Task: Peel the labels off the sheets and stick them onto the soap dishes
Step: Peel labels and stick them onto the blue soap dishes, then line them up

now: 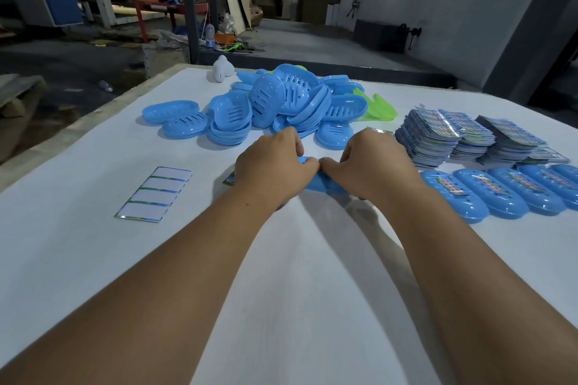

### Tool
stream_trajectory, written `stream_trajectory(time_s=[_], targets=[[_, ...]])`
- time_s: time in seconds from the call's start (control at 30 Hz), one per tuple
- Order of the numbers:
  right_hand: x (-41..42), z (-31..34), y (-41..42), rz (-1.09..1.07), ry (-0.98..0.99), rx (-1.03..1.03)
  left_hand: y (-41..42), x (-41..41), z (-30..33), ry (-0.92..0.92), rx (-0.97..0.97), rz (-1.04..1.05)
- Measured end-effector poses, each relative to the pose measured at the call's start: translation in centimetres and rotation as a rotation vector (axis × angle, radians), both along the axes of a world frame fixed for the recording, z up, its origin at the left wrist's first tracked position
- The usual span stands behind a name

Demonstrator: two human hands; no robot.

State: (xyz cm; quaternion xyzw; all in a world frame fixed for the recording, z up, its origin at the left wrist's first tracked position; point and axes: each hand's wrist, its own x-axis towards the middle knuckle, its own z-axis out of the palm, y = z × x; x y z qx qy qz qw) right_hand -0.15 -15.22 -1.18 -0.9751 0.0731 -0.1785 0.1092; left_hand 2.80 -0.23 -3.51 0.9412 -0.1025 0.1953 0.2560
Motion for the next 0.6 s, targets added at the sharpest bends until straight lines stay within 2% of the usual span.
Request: stream_trajectory(time_s=[0.2, 0.33, 0.43, 0.6], targets=[[-0.3, -0.1, -0.7, -0.012, 0.047, 0.055, 0.2, 0.2, -0.2, 0.034, -0.016, -0.024], [-0.6, -0.2, -1.2, 0.037, 0.003, 0.164, 0.4, 0.4, -0.1, 0.042, -0.119, -0.026], [-0.7, -0.3, -0.8, 0.167, -0.051, 0.195, 0.8, 0.5, 0.3, -0.023, -0.187, 0.017], [-1.0, -0.6, 0.3, 0.393, 0.011, 0.202, 1.7, 0.7, 0.5, -0.048, -0.1, 0.072]])
